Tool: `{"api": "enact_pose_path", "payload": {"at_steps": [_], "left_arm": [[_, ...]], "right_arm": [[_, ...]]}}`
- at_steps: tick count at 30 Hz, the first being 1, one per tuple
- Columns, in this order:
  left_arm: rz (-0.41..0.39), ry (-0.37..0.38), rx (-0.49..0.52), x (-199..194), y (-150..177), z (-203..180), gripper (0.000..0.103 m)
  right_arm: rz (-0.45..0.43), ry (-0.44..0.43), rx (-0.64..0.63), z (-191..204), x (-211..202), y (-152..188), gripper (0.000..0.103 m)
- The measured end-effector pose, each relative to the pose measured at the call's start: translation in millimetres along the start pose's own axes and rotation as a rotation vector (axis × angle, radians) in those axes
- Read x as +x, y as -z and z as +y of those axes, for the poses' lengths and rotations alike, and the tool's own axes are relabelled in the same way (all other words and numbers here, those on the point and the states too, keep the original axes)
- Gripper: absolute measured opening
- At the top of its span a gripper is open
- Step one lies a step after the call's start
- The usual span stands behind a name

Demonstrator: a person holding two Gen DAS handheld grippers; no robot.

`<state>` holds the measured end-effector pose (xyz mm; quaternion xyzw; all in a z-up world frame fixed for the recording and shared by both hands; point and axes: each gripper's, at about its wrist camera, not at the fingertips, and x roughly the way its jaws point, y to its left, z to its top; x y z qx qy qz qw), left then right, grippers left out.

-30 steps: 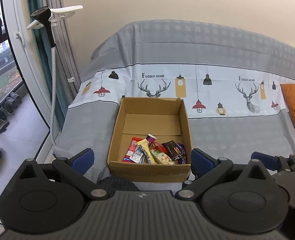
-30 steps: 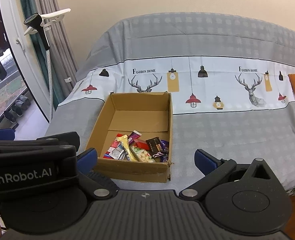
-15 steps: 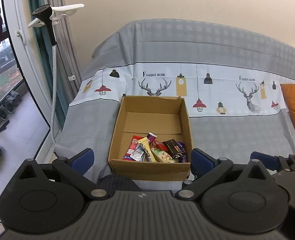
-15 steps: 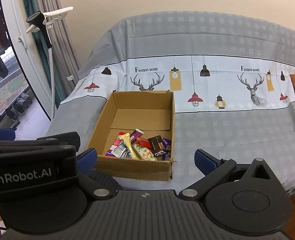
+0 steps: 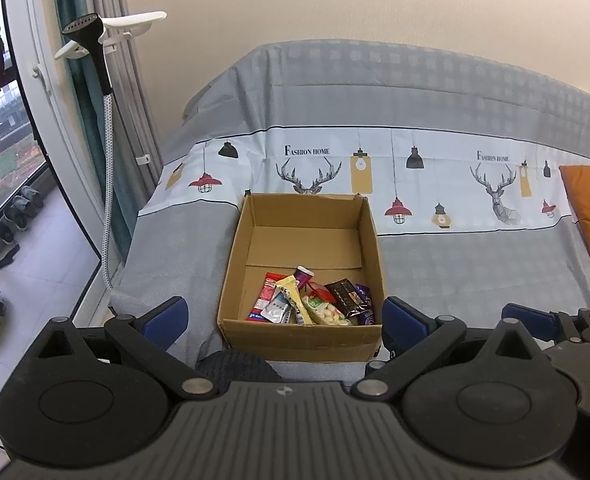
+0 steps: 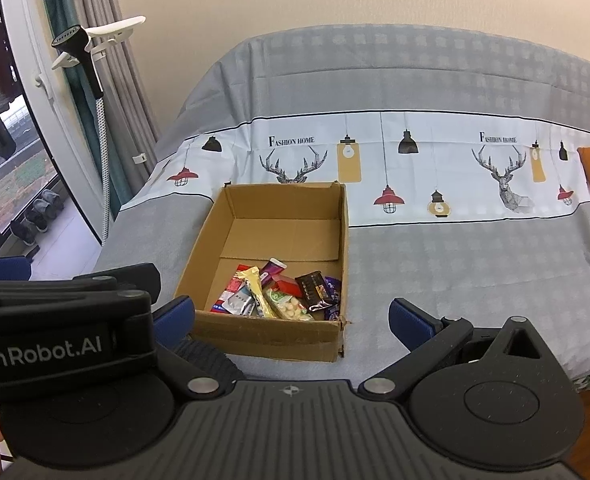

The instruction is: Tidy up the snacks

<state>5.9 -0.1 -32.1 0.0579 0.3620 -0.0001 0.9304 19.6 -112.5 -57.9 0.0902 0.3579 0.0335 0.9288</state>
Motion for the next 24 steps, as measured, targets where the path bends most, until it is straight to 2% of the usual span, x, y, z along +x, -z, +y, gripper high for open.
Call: {"api": "enact_pose_path", "payload": {"at_steps": [24], "left_arm": [[0.003, -0.013, 0.021, 4.2, 0.0, -3.9, 0.103]], "right_arm": [[0.005, 0.011, 0.017, -1.4, 4.9, 3.6, 0.102]]}}
